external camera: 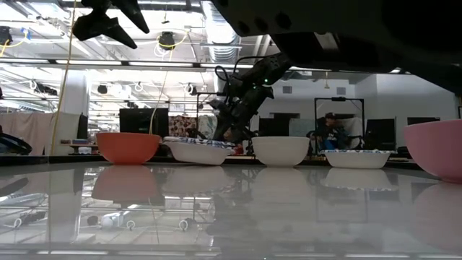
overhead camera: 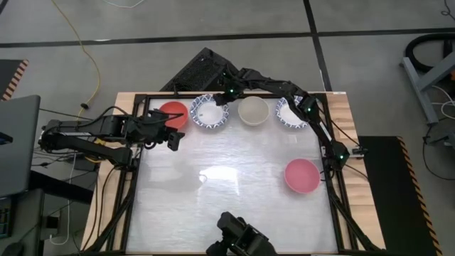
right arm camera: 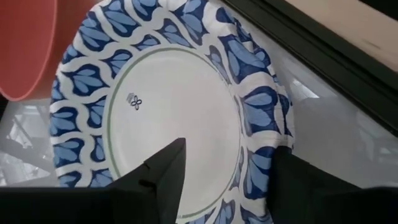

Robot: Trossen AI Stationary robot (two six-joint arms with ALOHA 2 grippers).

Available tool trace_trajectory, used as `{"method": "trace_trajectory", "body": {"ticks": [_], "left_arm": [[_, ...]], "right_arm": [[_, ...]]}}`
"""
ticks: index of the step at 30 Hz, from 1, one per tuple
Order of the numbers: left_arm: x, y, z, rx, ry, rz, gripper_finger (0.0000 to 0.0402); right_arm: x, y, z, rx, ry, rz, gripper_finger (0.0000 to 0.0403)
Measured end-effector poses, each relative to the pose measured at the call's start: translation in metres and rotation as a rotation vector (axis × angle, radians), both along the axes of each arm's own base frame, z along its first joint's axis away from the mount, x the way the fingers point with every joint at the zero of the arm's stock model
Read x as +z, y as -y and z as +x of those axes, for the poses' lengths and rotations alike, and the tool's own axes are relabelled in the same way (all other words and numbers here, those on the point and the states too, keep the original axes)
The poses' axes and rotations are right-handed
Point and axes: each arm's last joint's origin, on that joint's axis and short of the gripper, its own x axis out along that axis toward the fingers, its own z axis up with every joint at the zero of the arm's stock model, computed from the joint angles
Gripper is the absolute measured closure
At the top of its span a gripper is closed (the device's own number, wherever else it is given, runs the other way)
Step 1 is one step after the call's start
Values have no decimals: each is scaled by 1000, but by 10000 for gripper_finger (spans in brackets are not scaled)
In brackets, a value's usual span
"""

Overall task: Nest bowls inside each other
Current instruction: Stack the bottom blue patterned bowl on top of the blue patterned bowl, then stack the blue patterned bowl on top of the blue patterned bowl

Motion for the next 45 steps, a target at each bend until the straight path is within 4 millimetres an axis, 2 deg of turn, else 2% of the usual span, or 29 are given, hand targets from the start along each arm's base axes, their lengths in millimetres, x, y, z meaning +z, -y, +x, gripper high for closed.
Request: {"method": "trace_trajectory", "body": {"ticks": [6, 16, 25, 28, 32, 40, 45], "left_arm": [[0, 0, 0, -2, -2, 3, 199], [0, 0, 0, -3, -1, 4, 199], [0, 0, 0, -4, -2, 3, 199], [0, 0, 0, -19, -5, 0, 199], [0, 1, 0, -33, -9, 3, 199], [0, 1, 0, -41, -15, 15, 199], [0, 1, 0, -43, -13, 9, 199]], "right_arm": [[6, 0, -1, 11, -5, 1, 189], [47, 2, -1, 25, -4, -136, 188], [51, 3, -12, 50, -84, -167, 188], [61, 4, -26, 70, -131, -173, 188], [87, 5, -48, 74, -140, -191, 188], [159, 5, -106, 27, -87, -292, 188], [197, 0, -144, -14, -62, -360, 188]]}}
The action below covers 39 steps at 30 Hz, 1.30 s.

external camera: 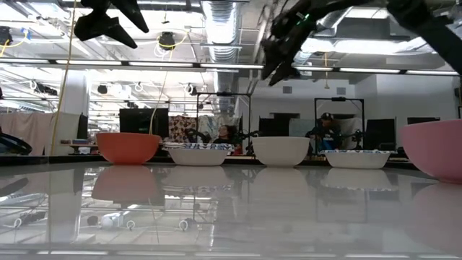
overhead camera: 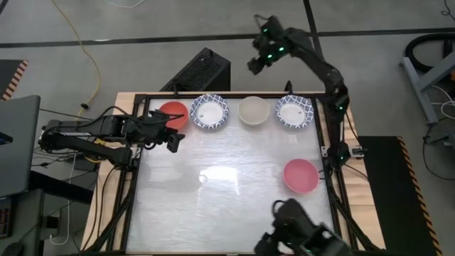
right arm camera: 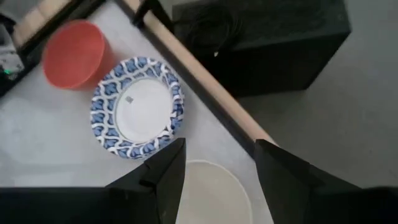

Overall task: Nest bowls inside each other
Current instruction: Stack the blue patterned bowl on top of the blue patterned bowl

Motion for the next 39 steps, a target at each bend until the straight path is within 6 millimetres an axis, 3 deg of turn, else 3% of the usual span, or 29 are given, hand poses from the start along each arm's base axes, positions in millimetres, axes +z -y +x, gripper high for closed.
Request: {"method": "trace_trajectory", "body": {"ticks": [9, 16, 22, 29, 32, 39], "left_arm": [[0, 0, 0, 5, 8, -23, 199], [0, 1, 0, -1, 9, -30, 199], [1, 1, 1, -1, 17, -30, 199], [1, 1, 1, 6, 23, -42, 199], [1, 0, 1, 13, 24, -37, 199], [1, 0, 1, 30, 32, -37, 199]], "right_arm": [[39, -15, -62, -129, -83, -62, 188], [41, -23, -99, -320, -283, -6, 188], [43, -31, -116, -387, -310, 28, 188], [28, -57, -138, -383, -345, 53, 188], [15, -78, -151, -391, -322, 26, 188], [-16, -128, -180, -369, -96, -72, 194]]}}
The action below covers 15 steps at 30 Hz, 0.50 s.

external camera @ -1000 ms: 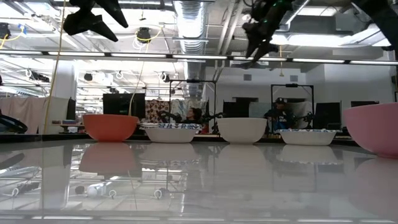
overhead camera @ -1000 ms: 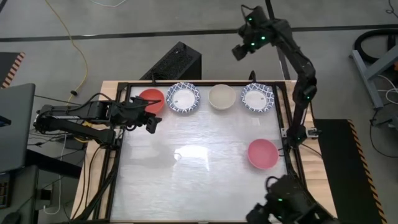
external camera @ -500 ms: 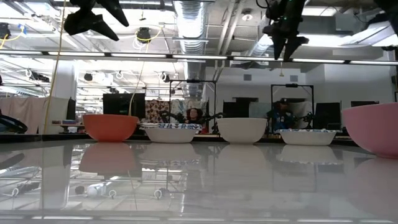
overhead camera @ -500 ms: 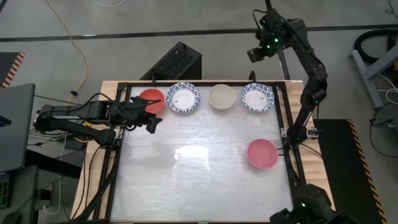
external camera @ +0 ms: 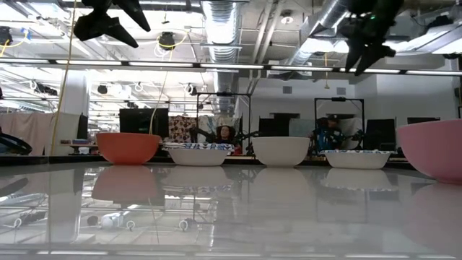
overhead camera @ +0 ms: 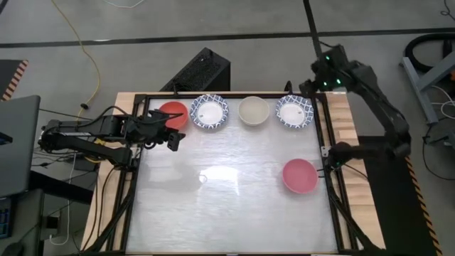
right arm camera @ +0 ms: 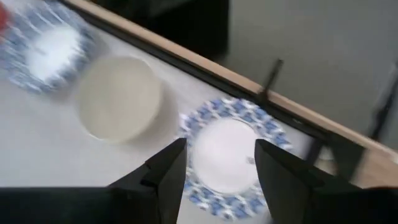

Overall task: Nest bowls inside each other
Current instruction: Stack the blue patterned bowl on top of the blue patterned bowl

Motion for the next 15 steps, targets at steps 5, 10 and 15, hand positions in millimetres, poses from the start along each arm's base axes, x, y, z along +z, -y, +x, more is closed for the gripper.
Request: {"method": "trace_trajectory", "body": {"ticks": [5, 10, 15], "left_arm": [[0, 0, 0, 10, 6, -13, 199], [0, 0, 0, 10, 6, -11, 199], [0, 0, 0, 7, 4, -7, 199]], "right_arm": [[-12, -16, -7, -62, 145, -38, 212], [-37, -16, -6, -71, 211, 1, 226], [-71, -6, 3, -90, 330, 68, 233]]}}
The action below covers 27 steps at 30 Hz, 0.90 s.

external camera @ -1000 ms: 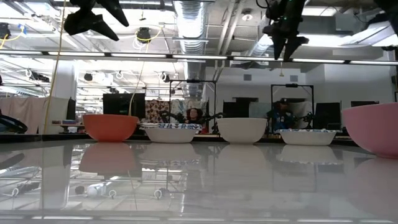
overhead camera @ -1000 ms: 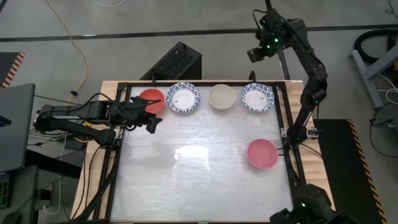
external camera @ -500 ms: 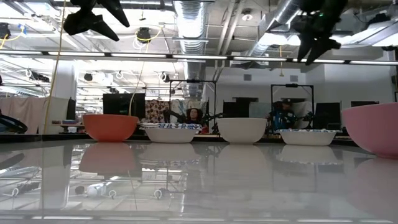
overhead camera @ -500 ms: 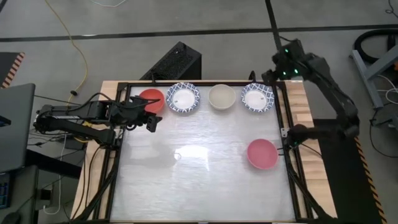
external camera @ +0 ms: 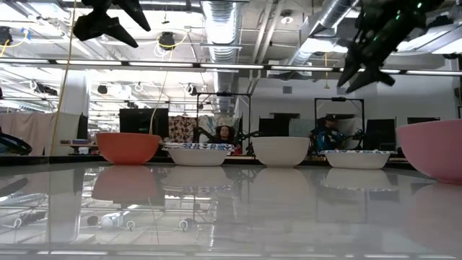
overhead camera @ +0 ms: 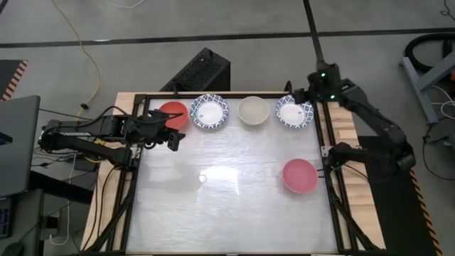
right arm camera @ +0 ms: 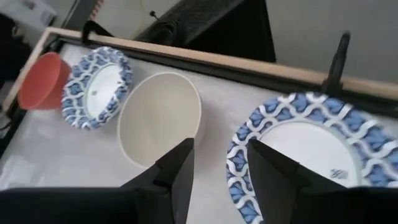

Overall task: Nest bowls inside each other
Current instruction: Stack the blue patterned bowl on top of the blue patterned bowl

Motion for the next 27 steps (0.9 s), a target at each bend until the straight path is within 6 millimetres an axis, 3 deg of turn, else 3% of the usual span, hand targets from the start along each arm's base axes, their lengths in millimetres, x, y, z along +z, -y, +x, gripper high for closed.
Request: {"method": "trace_trajectory", "body": {"ticks": [4, 8, 15, 21, 27], "left_arm": [[0, 0, 0, 0, 0, 0, 199], [0, 0, 0, 1, 0, -1, 199], [0, 0, 0, 2, 1, -2, 199], [0, 0, 0, 2, 1, -3, 199], [0, 0, 0, -14, -6, 2, 199]], "right_arm": [[-25, 0, 3, -66, 12, 65, 234], [-44, -4, -1, -247, -70, 99, 234], [-60, 1, 9, -432, -87, 131, 236], [-83, 7, 14, -697, -137, 287, 228], [-98, 3, 16, -768, -244, 376, 207]]}}
